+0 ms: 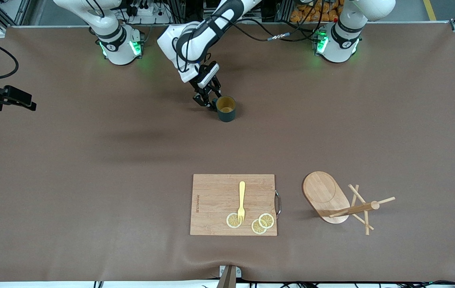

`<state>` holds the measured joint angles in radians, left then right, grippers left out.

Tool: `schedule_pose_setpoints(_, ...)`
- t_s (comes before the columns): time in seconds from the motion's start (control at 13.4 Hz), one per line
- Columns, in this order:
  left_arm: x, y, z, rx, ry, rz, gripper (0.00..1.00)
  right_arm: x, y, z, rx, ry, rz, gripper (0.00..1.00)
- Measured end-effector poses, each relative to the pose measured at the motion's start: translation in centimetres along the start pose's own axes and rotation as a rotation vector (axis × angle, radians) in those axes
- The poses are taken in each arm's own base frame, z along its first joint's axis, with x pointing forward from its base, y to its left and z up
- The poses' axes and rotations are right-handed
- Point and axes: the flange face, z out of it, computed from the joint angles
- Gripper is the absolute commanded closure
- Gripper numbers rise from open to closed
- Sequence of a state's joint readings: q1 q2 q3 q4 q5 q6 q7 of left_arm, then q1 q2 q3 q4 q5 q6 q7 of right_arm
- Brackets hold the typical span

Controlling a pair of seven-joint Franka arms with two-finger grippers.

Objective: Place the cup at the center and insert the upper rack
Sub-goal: 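Lower the left gripper over the mug and grasp its handle, then lift the teal mug with the left gripper toward the wooden stand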

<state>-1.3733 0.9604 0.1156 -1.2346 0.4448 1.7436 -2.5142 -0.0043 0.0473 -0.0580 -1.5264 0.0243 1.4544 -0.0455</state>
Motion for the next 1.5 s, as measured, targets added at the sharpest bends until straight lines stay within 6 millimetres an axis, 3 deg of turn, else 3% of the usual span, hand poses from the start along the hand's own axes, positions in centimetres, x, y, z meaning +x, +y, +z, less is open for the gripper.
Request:
schedule_pose_setpoints(0.45,-0.7,-0.1,0.7,0.004,-0.014,0.002,0.73,0.1,-0.6,0.2,0.000,-0.003,-0.010,0.00)
schedule_pose_setpoints(0.75,-0.7,-0.1,0.6,0.002,-0.021,0.000,1.00,0.2,-1.4,0.2,-0.002,-0.001,-0.024,0.00)
schedule_pose_setpoints(1.12,-0.3,0.6,0.3,-0.003,-0.032,-0.016,1.00,0.4,-1.4,0.1,-0.003,0.017,-0.023,0.00)
schedule_pose_setpoints(1.35,1.5,2.2,-1.8,-0.030,-0.056,-0.053,1.00,0.5,-1.2,-0.1,0.000,0.024,-0.018,0.00)
schedule_pose_setpoints(1.5,3.8,3.7,-4.0,-0.047,-0.088,-0.089,1.00,0.4,-0.9,-0.8,0.001,0.039,-0.013,0.00)
